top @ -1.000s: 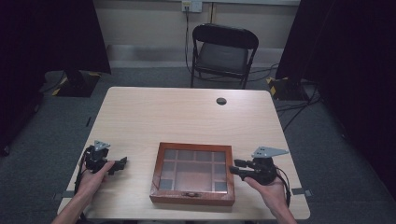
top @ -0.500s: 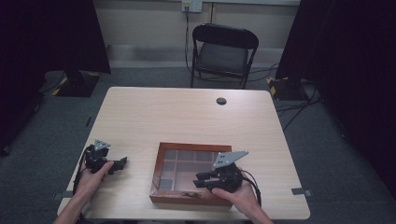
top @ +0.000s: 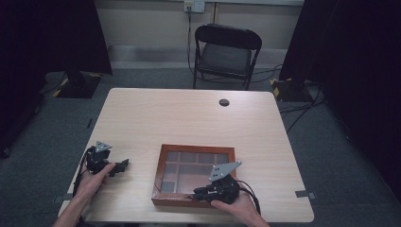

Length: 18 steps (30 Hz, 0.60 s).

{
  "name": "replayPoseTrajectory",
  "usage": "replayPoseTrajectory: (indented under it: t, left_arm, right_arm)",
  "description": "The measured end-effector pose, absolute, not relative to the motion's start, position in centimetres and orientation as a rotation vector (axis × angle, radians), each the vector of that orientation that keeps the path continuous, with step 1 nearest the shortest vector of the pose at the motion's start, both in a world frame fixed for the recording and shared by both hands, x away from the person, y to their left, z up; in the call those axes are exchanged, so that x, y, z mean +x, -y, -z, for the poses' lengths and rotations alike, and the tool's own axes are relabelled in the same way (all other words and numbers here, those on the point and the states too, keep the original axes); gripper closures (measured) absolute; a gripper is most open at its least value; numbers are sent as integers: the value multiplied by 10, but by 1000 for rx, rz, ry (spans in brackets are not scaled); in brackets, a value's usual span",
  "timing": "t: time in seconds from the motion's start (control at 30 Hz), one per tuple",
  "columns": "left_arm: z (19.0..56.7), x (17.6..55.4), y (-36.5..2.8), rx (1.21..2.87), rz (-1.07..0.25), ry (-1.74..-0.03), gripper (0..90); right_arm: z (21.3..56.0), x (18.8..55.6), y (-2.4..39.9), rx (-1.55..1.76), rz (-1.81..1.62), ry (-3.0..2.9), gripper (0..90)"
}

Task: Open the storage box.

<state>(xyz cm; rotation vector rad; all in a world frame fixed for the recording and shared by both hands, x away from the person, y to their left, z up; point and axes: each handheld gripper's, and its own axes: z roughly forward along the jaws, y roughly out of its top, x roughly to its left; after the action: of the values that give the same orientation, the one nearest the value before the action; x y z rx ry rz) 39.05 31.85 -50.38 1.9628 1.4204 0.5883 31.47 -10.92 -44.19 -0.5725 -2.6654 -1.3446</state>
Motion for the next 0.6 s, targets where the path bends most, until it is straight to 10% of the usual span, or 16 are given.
replayPoseTrajectory:
  t: [0.6]
  left_arm:
    - [503,386,-316,1979,-578,-1411,1]
  right_arm:
    - [441,316,115,-542,1323,2687,816]
